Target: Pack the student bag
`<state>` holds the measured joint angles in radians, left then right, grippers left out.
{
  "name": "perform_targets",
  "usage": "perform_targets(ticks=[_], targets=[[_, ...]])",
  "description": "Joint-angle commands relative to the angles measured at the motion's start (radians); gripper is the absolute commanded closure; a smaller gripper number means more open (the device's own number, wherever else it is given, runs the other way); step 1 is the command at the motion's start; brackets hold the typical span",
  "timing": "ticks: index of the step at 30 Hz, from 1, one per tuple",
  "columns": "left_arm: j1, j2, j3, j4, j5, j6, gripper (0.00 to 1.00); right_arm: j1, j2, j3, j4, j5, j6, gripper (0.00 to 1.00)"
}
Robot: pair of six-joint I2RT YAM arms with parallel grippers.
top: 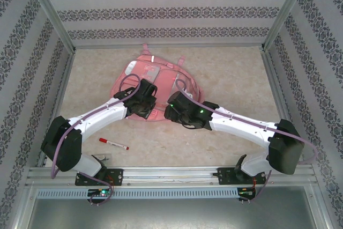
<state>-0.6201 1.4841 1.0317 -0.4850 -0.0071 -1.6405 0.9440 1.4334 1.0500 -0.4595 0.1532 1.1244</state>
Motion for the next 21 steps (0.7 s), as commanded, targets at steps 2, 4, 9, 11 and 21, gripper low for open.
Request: perform_targets(ticks=[2, 4, 9, 11, 21], targets=[[-0.001, -0.065, -0.003, 0.082, 0.011, -0.040, 1.00, 0.010, 0.080, 0.044, -0.065, 0.120, 0.091, 0.55], [-0.001, -0.073, -0.013, 0.091, 0.012, -0.048, 1.00, 0.012, 0.116, 0.060, -0.063, 0.100, 0.104, 0.55], [-0.001, -0.077, -0.012, 0.102, 0.022, -0.049, 1.00, 0.028, 0.179, 0.110, -0.039, 0.050, 0.129, 0.55], [-0.001, -0.079, -0.016, 0.110, 0.028, -0.054, 1.00, 0.038, 0.188, 0.131, -0.041, 0.061, 0.128, 0.54], [0.000, -0.081, -0.026, 0.129, 0.044, -0.064, 1.00, 0.044, 0.231, 0.145, -0.042, 0.117, 0.084, 0.52]])
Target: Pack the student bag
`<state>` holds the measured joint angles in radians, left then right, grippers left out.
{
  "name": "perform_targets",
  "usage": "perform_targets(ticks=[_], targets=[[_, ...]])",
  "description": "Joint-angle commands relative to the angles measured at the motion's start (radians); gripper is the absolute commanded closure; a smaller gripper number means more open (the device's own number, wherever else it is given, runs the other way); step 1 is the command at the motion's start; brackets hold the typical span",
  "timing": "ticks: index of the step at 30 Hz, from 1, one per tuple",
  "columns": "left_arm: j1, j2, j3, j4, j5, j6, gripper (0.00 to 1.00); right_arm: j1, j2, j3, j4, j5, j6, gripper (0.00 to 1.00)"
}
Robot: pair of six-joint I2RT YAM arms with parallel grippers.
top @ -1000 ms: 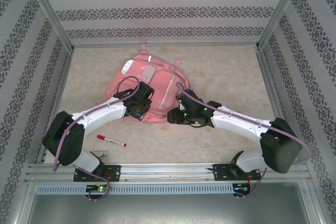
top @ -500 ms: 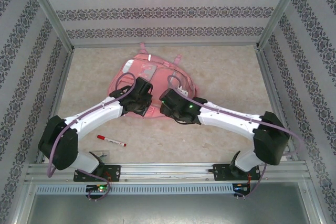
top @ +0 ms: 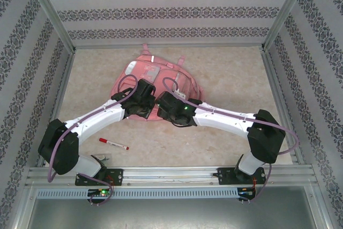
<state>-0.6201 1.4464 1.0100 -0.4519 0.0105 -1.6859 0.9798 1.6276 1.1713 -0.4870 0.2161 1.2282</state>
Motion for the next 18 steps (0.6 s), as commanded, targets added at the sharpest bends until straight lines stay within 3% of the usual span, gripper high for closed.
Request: perform_targets(ticks=[1, 7, 14, 18], targets=[[0.000, -0.044, -0.005, 0.100, 0.027, -0.018, 1.00, 0.007, 0.049, 0.025, -0.018, 0.065, -0.024, 0.53], [0.001, -0.057, -0.010, 0.092, 0.019, -0.017, 1.00, 0.007, 0.084, 0.037, -0.057, 0.116, -0.077, 0.57], [0.008, -0.079, -0.016, 0.070, 0.010, -0.002, 1.00, 0.000, 0.071, 0.038, -0.037, 0.216, -0.240, 0.71], [0.011, -0.086, -0.020, 0.063, 0.009, 0.003, 1.00, -0.022, 0.056, 0.007, 0.009, 0.193, -0.343, 0.84]])
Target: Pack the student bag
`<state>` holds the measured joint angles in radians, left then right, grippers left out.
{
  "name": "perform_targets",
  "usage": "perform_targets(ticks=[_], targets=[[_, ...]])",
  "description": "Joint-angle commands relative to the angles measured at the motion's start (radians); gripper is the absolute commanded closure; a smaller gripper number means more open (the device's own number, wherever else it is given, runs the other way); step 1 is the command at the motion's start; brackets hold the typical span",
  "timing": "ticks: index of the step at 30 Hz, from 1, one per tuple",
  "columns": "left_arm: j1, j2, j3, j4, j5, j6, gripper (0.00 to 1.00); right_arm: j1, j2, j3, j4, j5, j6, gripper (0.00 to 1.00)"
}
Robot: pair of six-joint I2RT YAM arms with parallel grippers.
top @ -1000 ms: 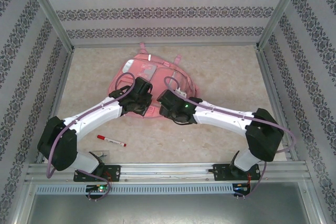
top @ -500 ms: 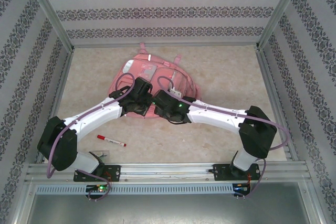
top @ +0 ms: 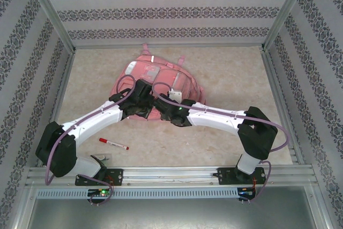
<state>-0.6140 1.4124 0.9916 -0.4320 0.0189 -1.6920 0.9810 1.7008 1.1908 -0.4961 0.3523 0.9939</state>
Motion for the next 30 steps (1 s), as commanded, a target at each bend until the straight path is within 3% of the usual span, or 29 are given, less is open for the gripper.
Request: perform_targets(ticks=[1, 5, 8, 17, 22, 30], targets=[[0.006, -0.055, -0.003, 0.042, 0.001, 0.012, 1.00, -0.028, -0.022, -0.022, 0.027, 0.051, -0.127, 0.88], [0.011, -0.067, -0.012, 0.029, -0.007, 0.023, 1.00, -0.045, -0.040, -0.047, 0.041, 0.014, -0.214, 0.98], [0.028, -0.083, -0.019, 0.011, -0.017, 0.043, 1.00, -0.074, -0.067, -0.071, 0.039, -0.046, -0.300, 1.00], [0.086, -0.118, -0.030, -0.068, -0.024, 0.177, 1.00, -0.287, -0.167, -0.179, 0.019, -0.418, -0.628, 1.00], [0.121, -0.135, -0.062, -0.075, -0.012, 0.240, 1.00, -0.402, -0.179, -0.198, -0.021, -0.497, -0.705, 1.00], [0.207, -0.129, -0.110, -0.041, 0.083, 0.356, 1.00, -0.482, -0.162, -0.207, -0.006, -0.521, -0.782, 1.00]])
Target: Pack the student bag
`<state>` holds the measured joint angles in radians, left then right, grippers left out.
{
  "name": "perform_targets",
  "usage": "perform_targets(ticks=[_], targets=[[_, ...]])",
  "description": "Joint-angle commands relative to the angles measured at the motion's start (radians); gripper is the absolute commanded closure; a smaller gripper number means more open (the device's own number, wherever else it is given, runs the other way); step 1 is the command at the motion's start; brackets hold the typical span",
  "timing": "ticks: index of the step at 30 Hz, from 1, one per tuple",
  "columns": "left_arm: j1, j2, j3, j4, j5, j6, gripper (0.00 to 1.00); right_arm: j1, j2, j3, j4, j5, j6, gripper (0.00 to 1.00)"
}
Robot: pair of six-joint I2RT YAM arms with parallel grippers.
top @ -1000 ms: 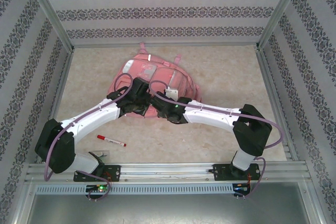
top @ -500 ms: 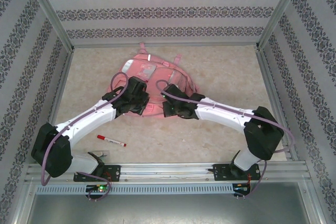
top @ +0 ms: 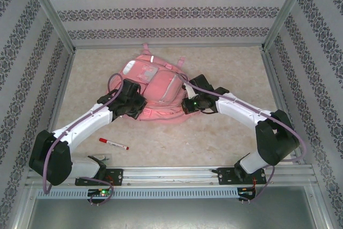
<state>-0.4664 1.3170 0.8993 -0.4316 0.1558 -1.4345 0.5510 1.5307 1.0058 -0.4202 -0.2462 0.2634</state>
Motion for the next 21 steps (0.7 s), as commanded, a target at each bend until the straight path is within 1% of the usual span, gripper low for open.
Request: perform_targets(ticks=[1, 5, 9, 11, 13, 17, 18, 19, 20, 21], targets=[[0.069, -0.035, -0.019, -0.044, -0.046, 0.112, 1.00, -0.056, 0.008, -0.024, -0.073, 0.058, -0.064, 1.00], [0.110, -0.023, -0.024, -0.022, -0.013, 0.178, 1.00, -0.057, 0.008, -0.024, -0.069, 0.007, -0.092, 1.00], [0.181, 0.060, 0.009, 0.004, 0.054, 0.292, 1.00, -0.033, -0.012, -0.045, -0.038, -0.141, -0.127, 1.00], [0.212, 0.140, 0.087, -0.031, 0.101, 0.396, 1.00, 0.006, -0.025, -0.049, -0.026, -0.154, -0.141, 1.00], [0.230, 0.227, 0.195, -0.085, 0.120, 0.503, 1.00, 0.049, -0.033, -0.040, -0.020, -0.147, -0.155, 1.00], [0.256, 0.376, 0.381, -0.146, 0.133, 0.622, 1.00, 0.110, -0.022, -0.011, 0.012, -0.140, -0.139, 1.00], [0.265, 0.414, 0.428, -0.166, 0.134, 0.643, 0.96, 0.121, -0.011, 0.000, 0.026, -0.145, -0.126, 1.00], [0.277, 0.453, 0.475, -0.190, 0.136, 0.656, 0.85, 0.132, 0.000, 0.011, 0.041, -0.152, -0.111, 1.00], [0.286, 0.481, 0.511, -0.204, 0.157, 0.669, 0.71, 0.143, 0.012, 0.020, 0.054, -0.154, -0.096, 1.00], [0.299, 0.507, 0.550, -0.225, 0.189, 0.678, 0.55, 0.154, 0.027, 0.031, 0.070, -0.150, -0.076, 1.00]])
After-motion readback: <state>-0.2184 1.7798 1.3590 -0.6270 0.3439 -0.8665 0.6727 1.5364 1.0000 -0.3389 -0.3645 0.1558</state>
